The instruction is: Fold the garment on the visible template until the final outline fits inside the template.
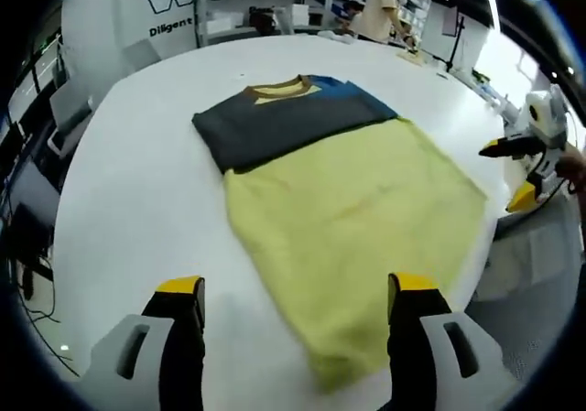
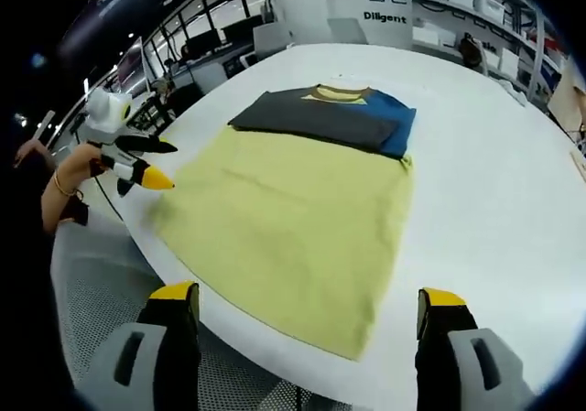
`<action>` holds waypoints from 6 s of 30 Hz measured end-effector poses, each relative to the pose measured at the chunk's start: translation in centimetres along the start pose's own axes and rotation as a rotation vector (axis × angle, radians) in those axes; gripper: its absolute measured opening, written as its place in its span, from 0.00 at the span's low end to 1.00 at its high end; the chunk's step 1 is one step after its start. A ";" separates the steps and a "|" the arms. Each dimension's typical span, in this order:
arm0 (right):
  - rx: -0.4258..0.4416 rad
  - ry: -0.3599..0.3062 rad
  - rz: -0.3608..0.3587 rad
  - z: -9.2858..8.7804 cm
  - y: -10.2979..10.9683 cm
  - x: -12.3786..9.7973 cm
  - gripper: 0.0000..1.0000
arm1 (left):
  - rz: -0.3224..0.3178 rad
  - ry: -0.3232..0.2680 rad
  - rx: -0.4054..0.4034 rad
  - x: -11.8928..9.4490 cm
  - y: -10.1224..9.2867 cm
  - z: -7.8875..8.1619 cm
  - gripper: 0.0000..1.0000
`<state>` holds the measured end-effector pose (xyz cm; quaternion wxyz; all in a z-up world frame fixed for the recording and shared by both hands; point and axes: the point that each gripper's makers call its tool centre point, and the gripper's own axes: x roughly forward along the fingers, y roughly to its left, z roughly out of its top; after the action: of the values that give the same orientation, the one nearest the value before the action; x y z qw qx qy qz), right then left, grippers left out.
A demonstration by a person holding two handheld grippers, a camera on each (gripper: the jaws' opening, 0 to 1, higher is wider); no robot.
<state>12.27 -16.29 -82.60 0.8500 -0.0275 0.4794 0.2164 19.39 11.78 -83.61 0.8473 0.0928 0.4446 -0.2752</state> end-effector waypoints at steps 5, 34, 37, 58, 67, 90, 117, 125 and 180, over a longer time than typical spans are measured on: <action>-0.007 0.041 -0.034 -1.1 -0.6 0.4 0.86 | -0.004 0.009 -0.024 -0.4 -0.4 -1.1 0.74; 0.076 0.142 -0.096 -4.0 -2.6 1.0 0.55 | -0.079 0.092 -0.126 -1.2 -2.8 -5.6 0.36; 0.083 0.151 -0.099 -4.3 -2.7 1.0 0.51 | -0.061 0.118 -0.135 -1.2 -2.8 -6.1 0.35; 0.124 0.182 -0.131 -5.4 -3.8 1.0 0.20 | 0.015 0.194 -0.129 -1.8 -2.1 -8.1 0.02; 0.141 0.198 -0.149 -5.9 -4.3 0.8 0.05 | 0.023 0.207 -0.100 -1.9 -2.3 -8.4 0.01; 0.052 0.237 -0.125 -5.8 -3.6 0.4 0.00 | 0.012 0.228 -0.111 -2.1 -2.7 -8.6 0.00; -0.014 0.342 -0.081 -7.1 -1.4 -2.2 0.00 | -0.037 0.374 -0.063 -4.2 -4.6 -11.3 0.00; -0.007 0.355 -0.073 -7.4 -1.1 -2.7 0.00 | -0.049 0.381 -0.072 -4.7 -5.0 -11.7 0.00; 0.109 -0.305 -0.086 10.1 -4.3 -6.3 0.00 | -0.013 -0.262 -0.290 -8.5 2.4 5.2 0.00</action>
<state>19.30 -19.81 -72.59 0.9216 0.0315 0.3543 0.1553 20.46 14.94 -73.94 0.9007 -0.0698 0.3661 -0.2233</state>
